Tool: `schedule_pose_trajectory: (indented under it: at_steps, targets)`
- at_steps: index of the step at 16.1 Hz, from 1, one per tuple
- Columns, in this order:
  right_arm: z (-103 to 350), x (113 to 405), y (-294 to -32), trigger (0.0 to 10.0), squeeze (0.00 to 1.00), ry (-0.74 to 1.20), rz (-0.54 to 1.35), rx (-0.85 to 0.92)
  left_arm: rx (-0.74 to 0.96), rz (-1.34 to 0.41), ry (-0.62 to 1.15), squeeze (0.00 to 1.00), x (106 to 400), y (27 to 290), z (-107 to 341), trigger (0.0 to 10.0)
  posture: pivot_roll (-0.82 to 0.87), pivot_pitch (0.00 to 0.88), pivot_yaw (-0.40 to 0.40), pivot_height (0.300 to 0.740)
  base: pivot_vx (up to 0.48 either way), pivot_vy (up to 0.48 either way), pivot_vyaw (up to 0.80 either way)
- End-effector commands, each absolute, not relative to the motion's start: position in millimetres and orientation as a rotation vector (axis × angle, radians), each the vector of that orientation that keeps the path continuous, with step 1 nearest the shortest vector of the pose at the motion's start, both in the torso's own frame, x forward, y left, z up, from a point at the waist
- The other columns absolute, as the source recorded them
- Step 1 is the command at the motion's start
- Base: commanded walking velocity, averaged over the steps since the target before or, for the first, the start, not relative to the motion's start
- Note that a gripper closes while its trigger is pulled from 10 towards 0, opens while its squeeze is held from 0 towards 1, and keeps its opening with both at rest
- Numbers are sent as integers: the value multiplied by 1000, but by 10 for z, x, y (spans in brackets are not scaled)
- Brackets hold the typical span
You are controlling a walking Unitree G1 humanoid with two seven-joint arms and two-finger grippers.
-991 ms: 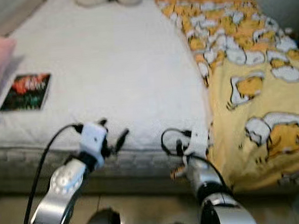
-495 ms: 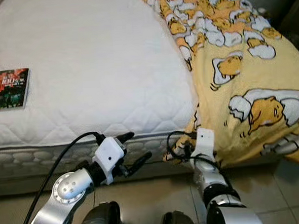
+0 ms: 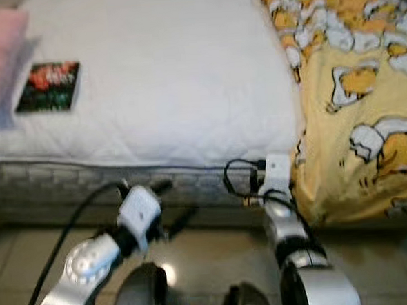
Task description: Clean up the room
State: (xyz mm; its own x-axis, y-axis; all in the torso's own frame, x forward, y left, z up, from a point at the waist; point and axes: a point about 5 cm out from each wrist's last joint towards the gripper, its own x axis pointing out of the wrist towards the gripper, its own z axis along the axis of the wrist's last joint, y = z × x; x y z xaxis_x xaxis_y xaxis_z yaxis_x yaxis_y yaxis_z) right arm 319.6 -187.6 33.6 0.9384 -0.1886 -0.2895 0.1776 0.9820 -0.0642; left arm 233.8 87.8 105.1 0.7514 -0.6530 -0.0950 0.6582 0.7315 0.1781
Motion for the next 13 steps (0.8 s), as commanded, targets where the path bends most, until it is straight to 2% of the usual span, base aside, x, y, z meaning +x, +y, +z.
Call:
schedule_pose_trajectory:
  at_steps: [1, 2, 3, 5, 6, 9, 10, 12, 13]
  targets:
    - [415, 3175, -1935, 10000, 0, 206, -201, -81, 181, -685, 33, 0, 2380, 886, 1070, 10000, 224, 159, -74, 699, 0, 0, 0]
    - [747, 3013, -1835, 10000, 0, -97, -184, -196, 98, -598, 8, 0, 2494, 940, 1193, 10000, 195, 119, -83, 699, 0, 0, 0]
    - [869, 2824, -1803, 10000, 0, -184, -209, -207, 3, -490, -1, 0, 2589, 1007, 1259, 10000, 174, 103, -81, 699, 0, 0, 0]
    - [799, 2530, -1909, 10000, 0, -154, -299, -183, -71, -334, 3, 0, 2724, 1125, 1273, 10000, 148, 73, -78, 699, 0, 0, 0]
    - [775, 2459, -1940, 10000, 0, -144, -317, -185, -62, -312, -2, 0, 2753, 1143, 1274, 10000, 137, 60, -75, 699, 0, 0, 0]
    - [816, 2194, -1973, 10000, 0, -144, -323, -146, 172, -337, -47, 0, 2795, 1135, 1272, 10000, 105, 19, -65, 699, 0, 0, 0]
    - [845, 2184, -1922, 10000, 0, -137, -287, -80, 213, -351, -72, 0, 2813, 1097, 1296, 10000, 96, 6, -66, 699, 0, 0, 0]
    - [888, 2255, -1874, 10000, 0, -139, -263, -61, 176, -366, -92, 0, 2832, 1023, 1337, 10000, 96, 2, -71, 699, 0, 0, 0]
    - [917, 2316, -1851, 10000, 0, -143, -249, -62, 145, -378, -110, 0, 2841, 982, 1365, 10000, 95, 0, -73, 699, 409, -244, 0]
